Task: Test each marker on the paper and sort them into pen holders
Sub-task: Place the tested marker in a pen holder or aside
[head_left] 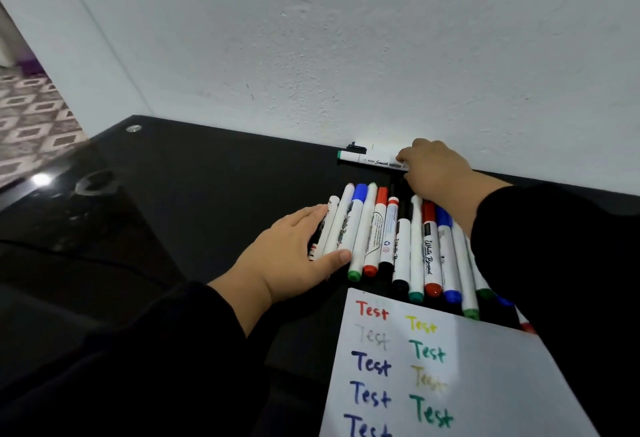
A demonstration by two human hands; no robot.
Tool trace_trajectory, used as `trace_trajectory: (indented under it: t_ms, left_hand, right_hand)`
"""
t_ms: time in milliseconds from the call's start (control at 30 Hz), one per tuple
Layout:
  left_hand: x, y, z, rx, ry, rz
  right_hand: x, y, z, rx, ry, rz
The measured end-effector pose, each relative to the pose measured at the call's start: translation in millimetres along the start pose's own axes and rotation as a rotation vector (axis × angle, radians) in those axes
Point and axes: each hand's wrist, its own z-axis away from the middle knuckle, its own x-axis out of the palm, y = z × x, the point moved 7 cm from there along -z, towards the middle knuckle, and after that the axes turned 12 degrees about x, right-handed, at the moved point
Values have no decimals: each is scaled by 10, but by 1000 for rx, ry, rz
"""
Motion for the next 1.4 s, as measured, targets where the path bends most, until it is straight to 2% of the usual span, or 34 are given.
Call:
trace_trajectory:
  t_ms: [333,467,633,833,933,1100,1300,1400]
  left_hand:
    - [-1,9,11,-7,9,14]
    - [-28,26,31,-22,21,52]
    - [-121,59,155,-60,92,128]
    - [-279,350,602,-113,329,410]
    - [-265,548,908,-149,345,543]
    - [-135,819,1367,-183,306,667]
    - [53,1064,1778,-167,262,680]
    - [124,1158,1912,-176,269,677]
  right_hand:
    - [-61,4,45,-18,54,-31]
    - [-227,27,225,-38,94,-114]
    - [-545,19,723,-181,146,-200]
    - [-919,14,1471,-335,180,-198]
    - [-1029,8,1848,-376,183,-200]
    - [-1074,81,2405,-351,209,-249]
    - [-893,237,2994,-340,257,-378]
    - [-822,369,3240,-139,281,-582]
